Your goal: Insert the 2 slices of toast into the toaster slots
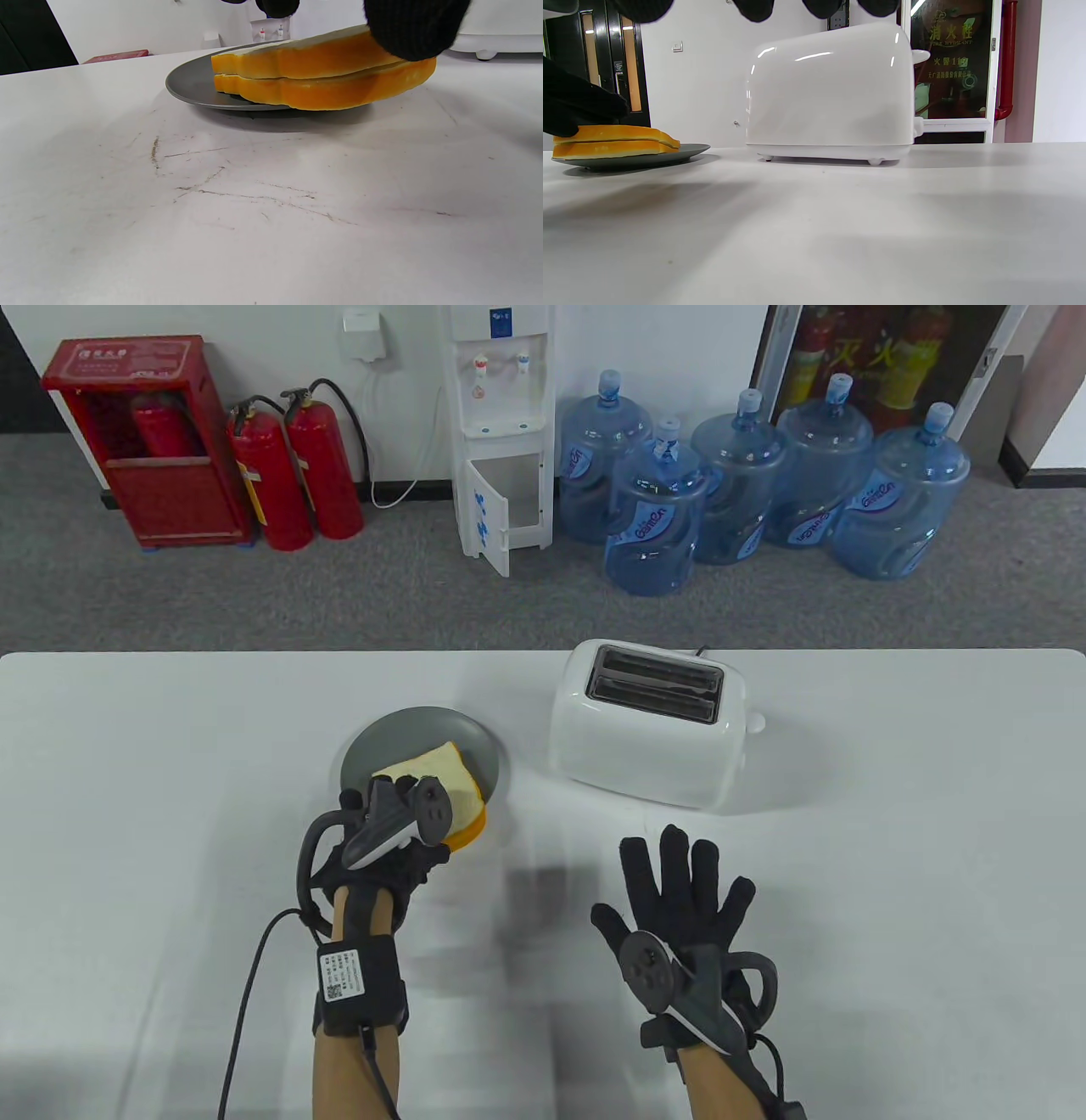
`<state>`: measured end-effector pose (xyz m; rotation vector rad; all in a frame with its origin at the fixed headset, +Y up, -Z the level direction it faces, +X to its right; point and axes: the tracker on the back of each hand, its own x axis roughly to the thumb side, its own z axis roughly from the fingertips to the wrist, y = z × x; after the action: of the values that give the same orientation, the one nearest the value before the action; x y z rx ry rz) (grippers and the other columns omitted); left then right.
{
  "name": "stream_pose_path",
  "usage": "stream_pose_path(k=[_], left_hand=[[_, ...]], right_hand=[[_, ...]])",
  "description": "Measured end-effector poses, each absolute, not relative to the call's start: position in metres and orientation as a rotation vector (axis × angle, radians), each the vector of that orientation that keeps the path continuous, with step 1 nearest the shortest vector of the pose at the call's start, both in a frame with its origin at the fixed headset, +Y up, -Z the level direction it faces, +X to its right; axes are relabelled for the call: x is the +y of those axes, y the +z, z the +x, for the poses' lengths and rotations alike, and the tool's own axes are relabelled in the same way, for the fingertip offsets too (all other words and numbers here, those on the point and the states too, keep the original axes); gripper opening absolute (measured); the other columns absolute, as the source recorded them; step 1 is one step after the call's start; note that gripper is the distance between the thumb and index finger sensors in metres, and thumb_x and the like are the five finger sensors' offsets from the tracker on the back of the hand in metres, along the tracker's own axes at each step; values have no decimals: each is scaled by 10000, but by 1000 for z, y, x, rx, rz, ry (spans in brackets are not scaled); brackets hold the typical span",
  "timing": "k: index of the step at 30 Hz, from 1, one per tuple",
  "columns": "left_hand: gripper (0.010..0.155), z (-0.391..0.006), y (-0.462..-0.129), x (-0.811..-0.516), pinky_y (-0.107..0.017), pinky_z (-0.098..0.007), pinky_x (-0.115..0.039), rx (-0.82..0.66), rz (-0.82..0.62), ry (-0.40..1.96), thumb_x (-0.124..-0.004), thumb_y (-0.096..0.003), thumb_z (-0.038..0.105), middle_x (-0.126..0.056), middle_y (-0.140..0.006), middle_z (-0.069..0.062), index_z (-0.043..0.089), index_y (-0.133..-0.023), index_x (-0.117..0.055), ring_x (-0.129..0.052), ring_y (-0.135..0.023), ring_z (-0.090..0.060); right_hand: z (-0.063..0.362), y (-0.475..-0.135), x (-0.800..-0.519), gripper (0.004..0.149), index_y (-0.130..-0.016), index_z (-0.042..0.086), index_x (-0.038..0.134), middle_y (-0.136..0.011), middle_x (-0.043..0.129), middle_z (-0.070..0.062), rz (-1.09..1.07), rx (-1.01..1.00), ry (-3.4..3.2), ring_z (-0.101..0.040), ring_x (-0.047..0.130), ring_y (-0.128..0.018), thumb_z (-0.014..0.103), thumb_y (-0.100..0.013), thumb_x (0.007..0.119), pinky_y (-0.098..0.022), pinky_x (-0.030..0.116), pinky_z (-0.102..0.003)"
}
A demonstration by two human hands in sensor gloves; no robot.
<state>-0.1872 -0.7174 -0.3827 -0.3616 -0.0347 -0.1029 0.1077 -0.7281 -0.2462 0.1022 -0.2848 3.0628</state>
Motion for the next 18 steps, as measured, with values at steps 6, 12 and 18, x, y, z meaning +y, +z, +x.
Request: stream_pose_path(k=[6, 12, 18], left_hand=[[744, -184, -385, -722, -855, -557, -362, -37, -395, -71, -765, -531, 485, -404, -1250, 65, 408, -1152, -364, -407, -1218, -255], [714, -185, -388, -723, -853, -522, -421, -41, -375, -76, -790, -529, 438, -452, -1236, 67, 412, -1140, -421, -492, -1204, -242], [671, -187, -388, -722, -847, -521, -491, -64, -342, -52, -797, -525, 410, -497, -1225, 56, 424, -1120, -487, -583, -1184, -246]], right_hand=[[108, -247, -728, 786, -1302, 281, 235, -1347, 152, -183, 105, -278, 3055, -501, 229, -1197, 704, -676, 450, -732, 246, -791], [108, -247, -728, 783, -1302, 281, 234, -1346, 154, -182, 108, -276, 3052, -501, 230, -1195, 702, -678, 449, -731, 248, -791], [108, -247, -728, 786, -1301, 278, 236, -1345, 154, -182, 108, -276, 3054, -502, 230, -1194, 703, -676, 450, -731, 250, -791]])
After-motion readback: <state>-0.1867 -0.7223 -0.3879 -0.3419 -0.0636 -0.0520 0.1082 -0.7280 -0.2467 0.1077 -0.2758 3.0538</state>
